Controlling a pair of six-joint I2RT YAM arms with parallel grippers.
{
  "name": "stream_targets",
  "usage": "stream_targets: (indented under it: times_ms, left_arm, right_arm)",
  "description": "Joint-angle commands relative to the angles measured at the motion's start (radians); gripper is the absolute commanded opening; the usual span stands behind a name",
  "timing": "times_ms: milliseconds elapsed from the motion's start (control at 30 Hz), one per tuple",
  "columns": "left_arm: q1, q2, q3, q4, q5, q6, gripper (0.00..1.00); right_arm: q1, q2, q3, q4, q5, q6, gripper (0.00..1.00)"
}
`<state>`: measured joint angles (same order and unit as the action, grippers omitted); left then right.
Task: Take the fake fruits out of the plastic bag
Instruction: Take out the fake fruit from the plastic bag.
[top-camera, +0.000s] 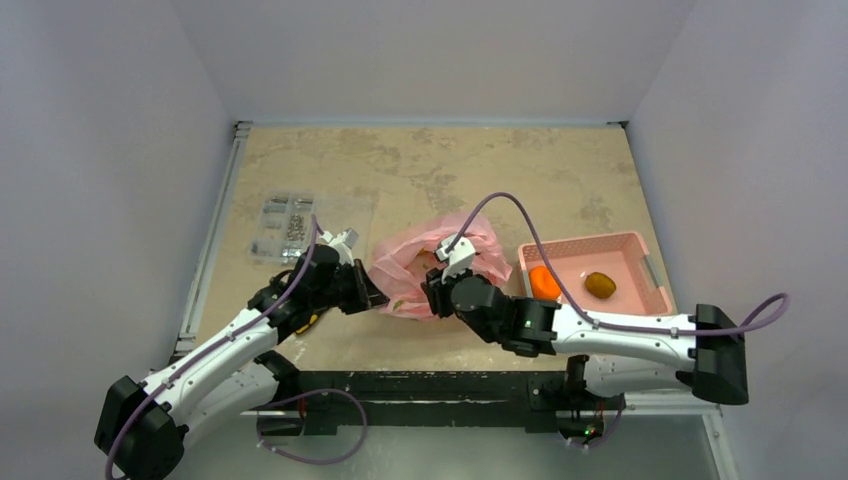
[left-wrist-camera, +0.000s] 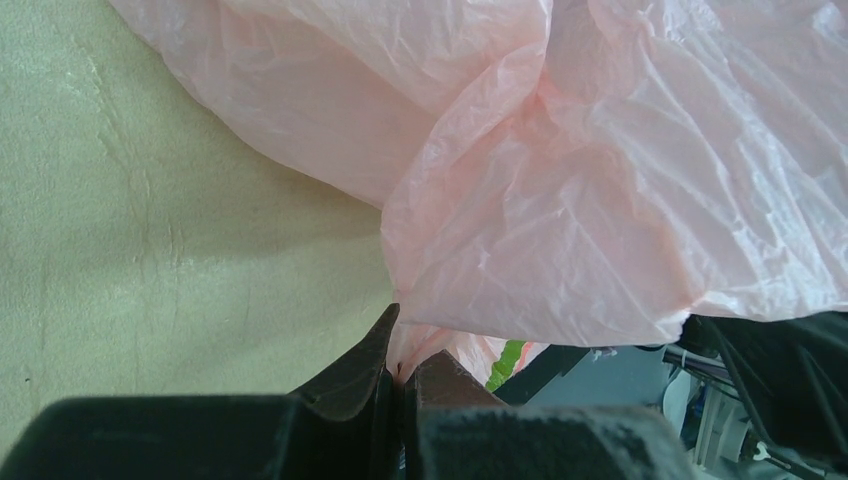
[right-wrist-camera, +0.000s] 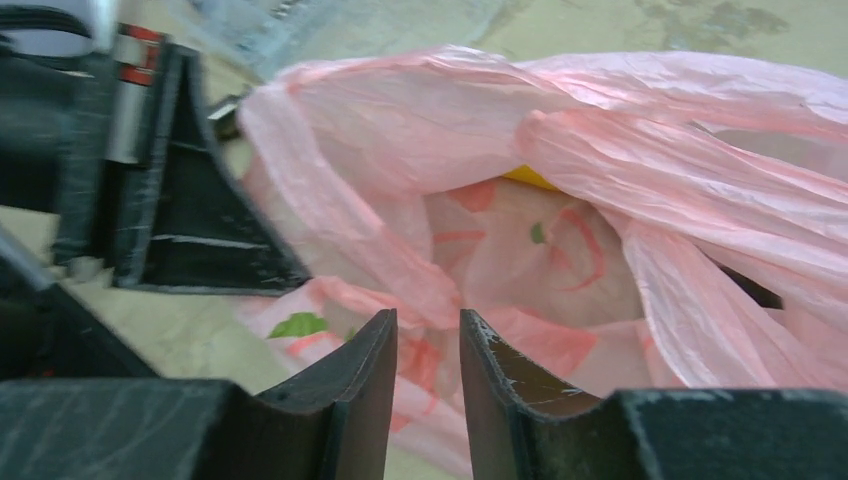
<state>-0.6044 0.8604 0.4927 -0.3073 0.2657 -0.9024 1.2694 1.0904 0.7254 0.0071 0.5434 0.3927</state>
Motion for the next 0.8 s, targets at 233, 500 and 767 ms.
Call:
stream_targets:
  times_ms: [233,500,767]
  left_arm:
    - [-0.005,0.0,-0.012,0.049,0.038,-0.007,0.0]
    - [-0.006,0.01,-0.018,0.072,0.052,-0.023,0.0]
    - [-0.007,0.024,-0.009,0.083,0.061,-0.026,0.0]
  right_arm:
    - [-0.011,0.312,0.175,-0.173,0.412,0.059,0.16]
    - [-0.142,0.498,0.222,-0.063,0.395,-0.029,0.17]
    - [-0.196,0.647,0.321,-0.17,0.453,0.042,0.22]
